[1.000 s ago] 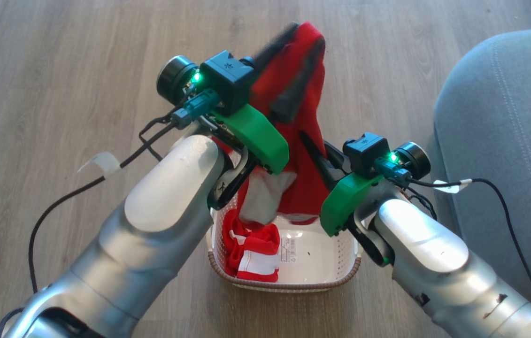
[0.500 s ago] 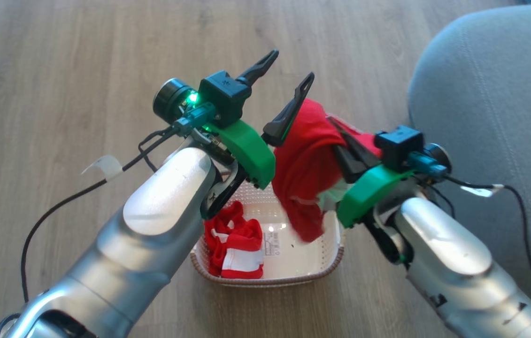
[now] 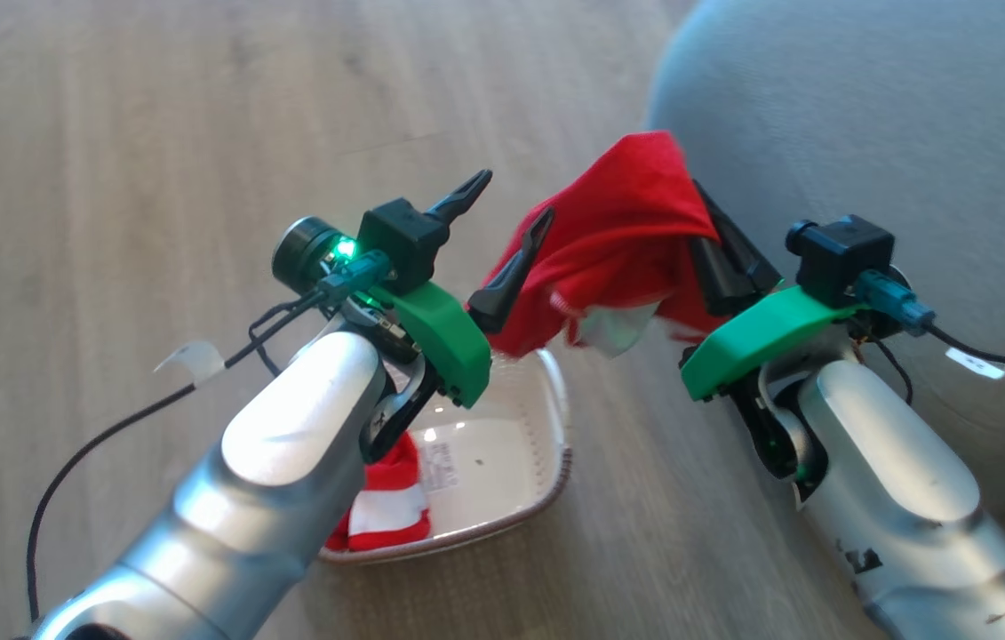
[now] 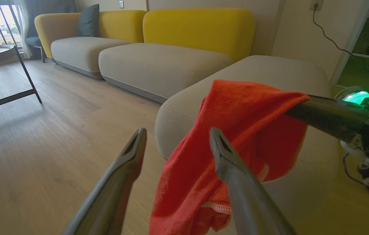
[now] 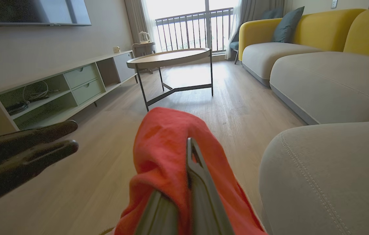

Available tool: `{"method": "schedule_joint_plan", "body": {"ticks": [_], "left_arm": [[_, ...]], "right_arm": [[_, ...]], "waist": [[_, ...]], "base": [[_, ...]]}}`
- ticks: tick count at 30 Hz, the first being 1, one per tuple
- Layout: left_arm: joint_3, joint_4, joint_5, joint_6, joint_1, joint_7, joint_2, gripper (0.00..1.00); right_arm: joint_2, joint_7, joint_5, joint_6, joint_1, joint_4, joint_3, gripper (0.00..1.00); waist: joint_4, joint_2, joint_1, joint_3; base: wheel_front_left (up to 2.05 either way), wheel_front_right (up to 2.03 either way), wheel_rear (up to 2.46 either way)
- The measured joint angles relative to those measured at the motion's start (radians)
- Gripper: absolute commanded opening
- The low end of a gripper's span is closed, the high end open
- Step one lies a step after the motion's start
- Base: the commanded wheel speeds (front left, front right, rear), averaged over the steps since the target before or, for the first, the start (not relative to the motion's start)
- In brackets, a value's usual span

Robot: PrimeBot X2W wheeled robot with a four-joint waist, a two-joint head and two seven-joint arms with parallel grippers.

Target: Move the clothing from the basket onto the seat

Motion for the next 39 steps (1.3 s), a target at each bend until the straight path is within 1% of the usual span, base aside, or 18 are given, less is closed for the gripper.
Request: {"method": "schedule_joint_plan", "body": {"ticks": [11,14,16,18,21,30,36,39], "left_arm": [[0.043,-0.021,0.033,-0.007,0.046,0.000,0.013,1.00],[0.060,-0.028,0.034,-0.008,0.061,0.000,0.014,1.00],[0.064,-0.033,0.040,-0.008,0.068,-0.002,0.013,1.00],[0.062,-0.036,0.047,-0.008,0.068,-0.002,0.008,1.00],[0.049,-0.036,0.051,-0.009,0.067,-0.002,0.001,1.00],[-0.002,-0.032,0.048,-0.009,0.050,-0.002,-0.005,1.00],[-0.040,-0.047,0.021,-0.009,0.027,-0.002,-0.004,1.00],[-0.060,-0.062,0.021,-0.009,0.019,-0.002,0.003,1.00]], "right_arm": [[0.016,0.000,-0.001,0.000,0.059,-0.056,-0.099,0.00],[0.023,0.000,-0.002,0.000,0.076,-0.066,-0.110,0.00],[0.023,0.000,-0.017,0.000,0.081,-0.075,-0.115,0.00],[0.022,0.000,-0.029,0.000,0.092,-0.094,-0.142,0.00],[0.021,0.000,-0.048,0.000,0.118,-0.122,-0.181,0.00],[0.026,0.000,-0.091,0.000,0.194,-0.196,-0.300,0.00],[0.021,0.000,-0.113,0.000,0.190,-0.198,-0.358,0.00],[-0.006,0.000,-0.120,0.000,0.144,-0.166,-0.376,0.00]], "waist": [[-0.185,0.0000,0.0000,-0.001],[-0.234,0.0000,0.0000,-0.006],[-0.265,0.0000,0.0000,-0.010],[-0.289,0.0000,0.0000,-0.012],[-0.307,0.0000,0.0000,-0.009],[-0.322,0.0000,0.0000,0.024],[-0.324,0.0000,0.0000,0.055],[-0.324,0.0000,0.0000,0.079]], "base": [[0.00,0.00,0.00],[0.00,0.00,0.00],[0.00,0.00,0.00],[0.00,0.00,0.00],[0.00,0.00,0.00],[0.00,0.00,0.00],[0.00,0.00,0.00],[0.00,0.00,0.00]]}}
